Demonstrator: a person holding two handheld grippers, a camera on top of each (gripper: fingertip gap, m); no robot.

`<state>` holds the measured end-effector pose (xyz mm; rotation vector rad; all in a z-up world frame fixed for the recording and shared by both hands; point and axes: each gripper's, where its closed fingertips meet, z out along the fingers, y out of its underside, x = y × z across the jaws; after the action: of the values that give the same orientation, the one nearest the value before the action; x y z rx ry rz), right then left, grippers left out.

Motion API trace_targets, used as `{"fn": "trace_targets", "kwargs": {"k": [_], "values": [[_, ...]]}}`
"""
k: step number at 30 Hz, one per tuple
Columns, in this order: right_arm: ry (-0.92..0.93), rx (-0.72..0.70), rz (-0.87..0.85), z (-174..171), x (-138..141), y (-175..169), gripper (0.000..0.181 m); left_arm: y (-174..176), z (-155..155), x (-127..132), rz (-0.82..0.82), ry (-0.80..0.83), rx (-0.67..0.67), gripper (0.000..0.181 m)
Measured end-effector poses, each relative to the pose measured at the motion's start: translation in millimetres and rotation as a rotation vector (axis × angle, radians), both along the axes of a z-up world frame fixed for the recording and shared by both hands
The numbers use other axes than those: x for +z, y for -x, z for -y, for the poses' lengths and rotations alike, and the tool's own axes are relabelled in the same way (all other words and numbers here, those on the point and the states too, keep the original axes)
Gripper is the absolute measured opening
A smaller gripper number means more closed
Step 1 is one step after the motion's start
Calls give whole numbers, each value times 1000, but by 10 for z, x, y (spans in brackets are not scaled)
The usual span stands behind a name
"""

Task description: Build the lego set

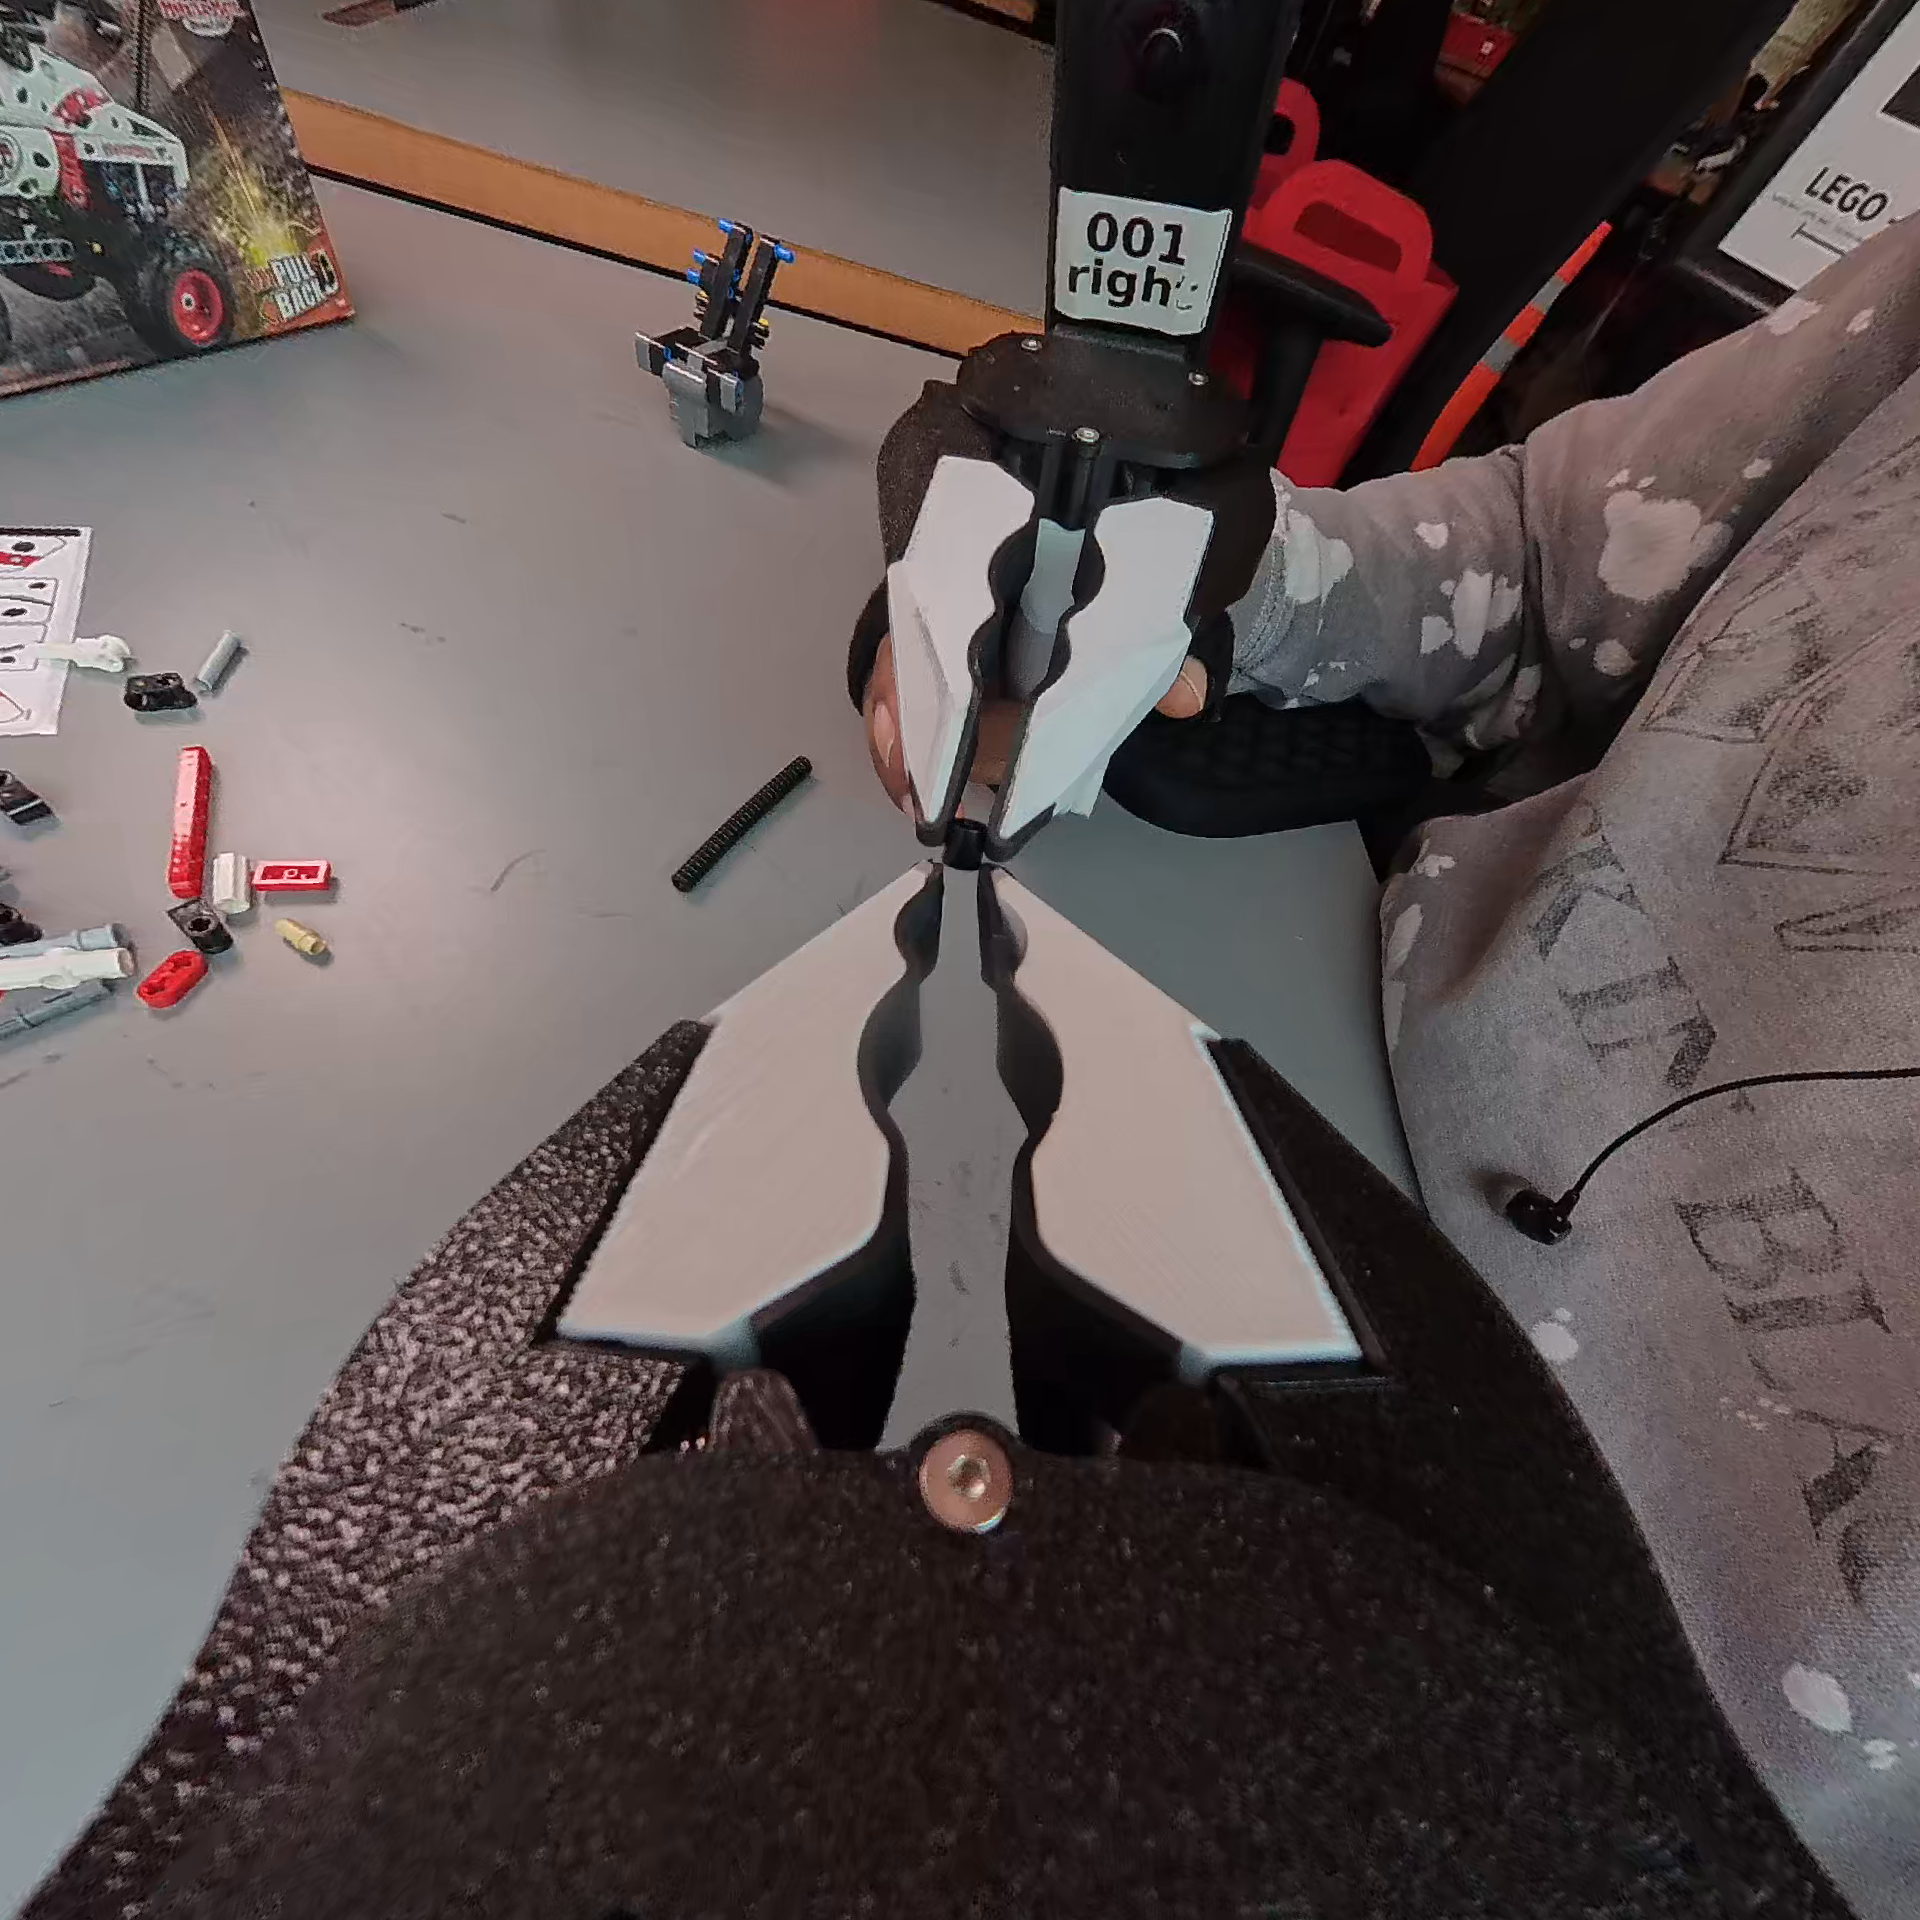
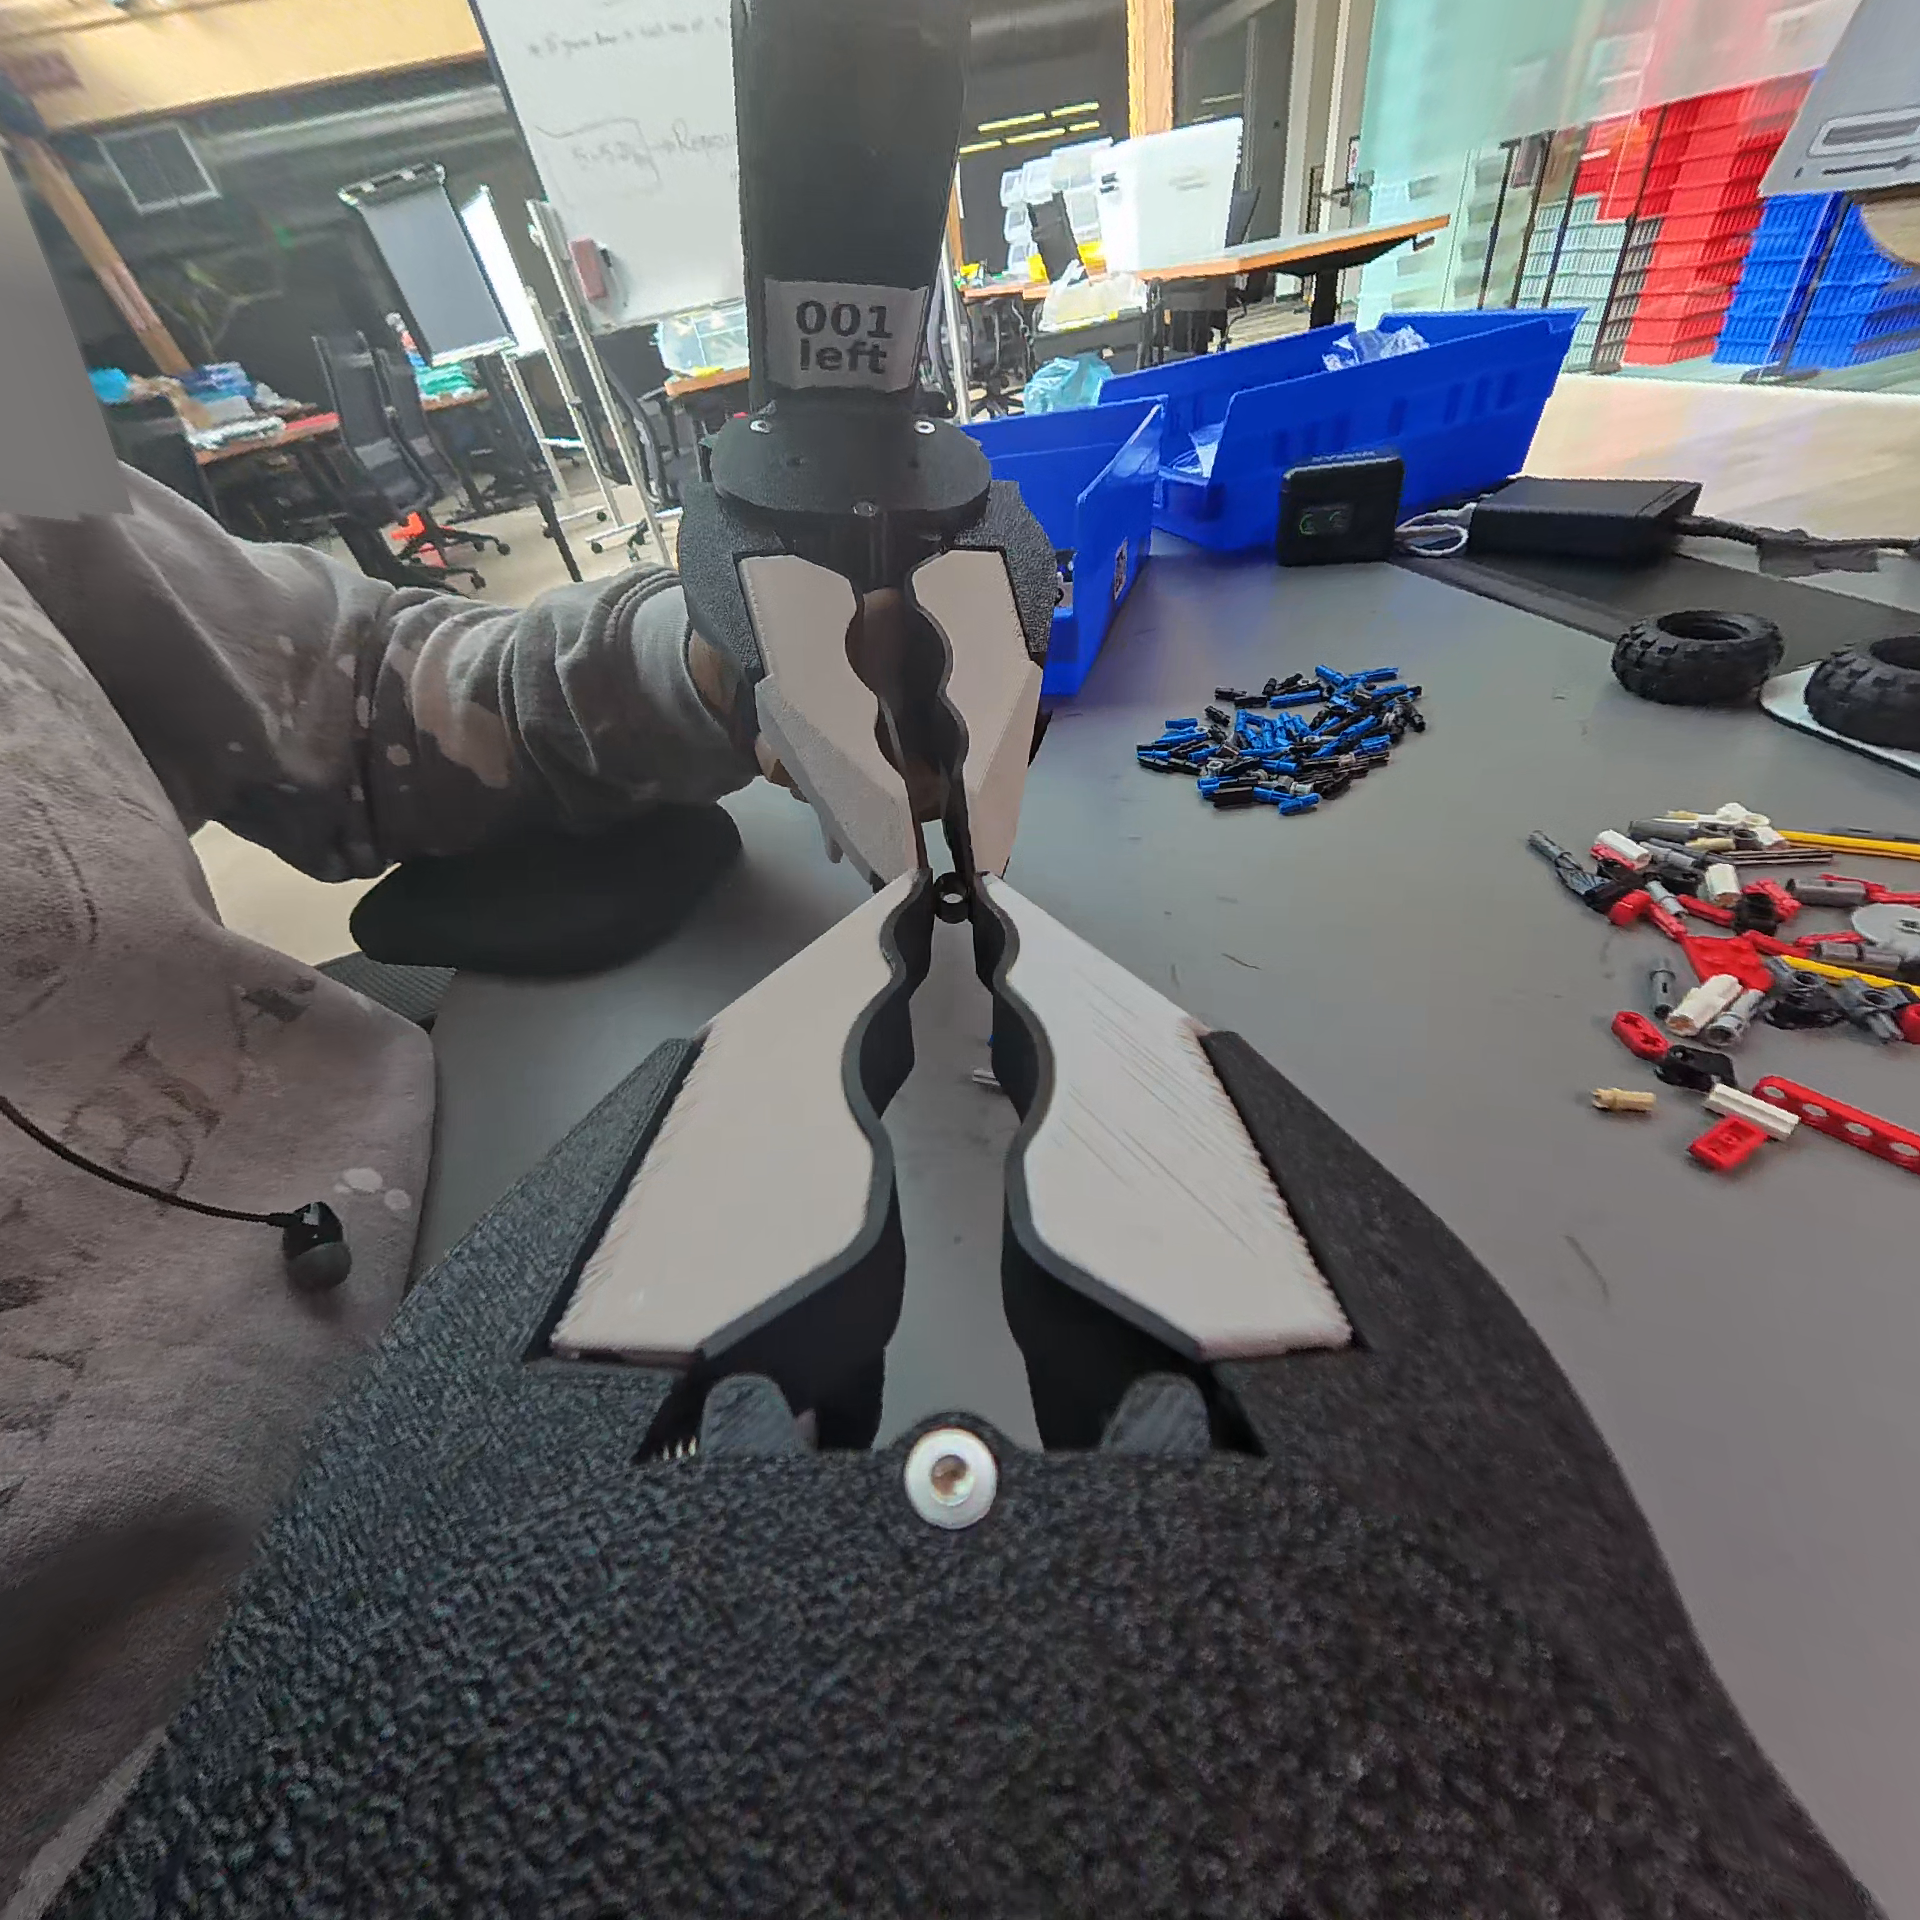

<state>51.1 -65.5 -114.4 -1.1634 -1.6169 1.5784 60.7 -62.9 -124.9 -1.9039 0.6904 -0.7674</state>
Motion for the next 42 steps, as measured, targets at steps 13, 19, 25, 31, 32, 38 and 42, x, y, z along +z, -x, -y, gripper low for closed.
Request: {"fn": "trace_targets", "kwargs": {"k": [13,19,25,31,32,38,42], "values": [[-445,-2,351,-525,-762,-436,7,337,95,-992,-473,211,23,22],[-482,17,418,-496,-915,-411,7,429,89,-997,-480,247,81,14],[-543,3,469,-522,-1026,-398,7,508,109,-996,-462,308,147,11],[-589,-20,525,-553,-1073,-394,8,587,135,-996,-464,309,161,11],[-588,-20,530,-553,-1073,-394,8,585,136,-995,-460,307,158,11],[-510,-10,434,-511,-933,-369,15,544,31,-761,-335,173,188,29],[-388,-112,272,-715,-514,-328,18,628,-81,-460,-177,71,283,32]]}}
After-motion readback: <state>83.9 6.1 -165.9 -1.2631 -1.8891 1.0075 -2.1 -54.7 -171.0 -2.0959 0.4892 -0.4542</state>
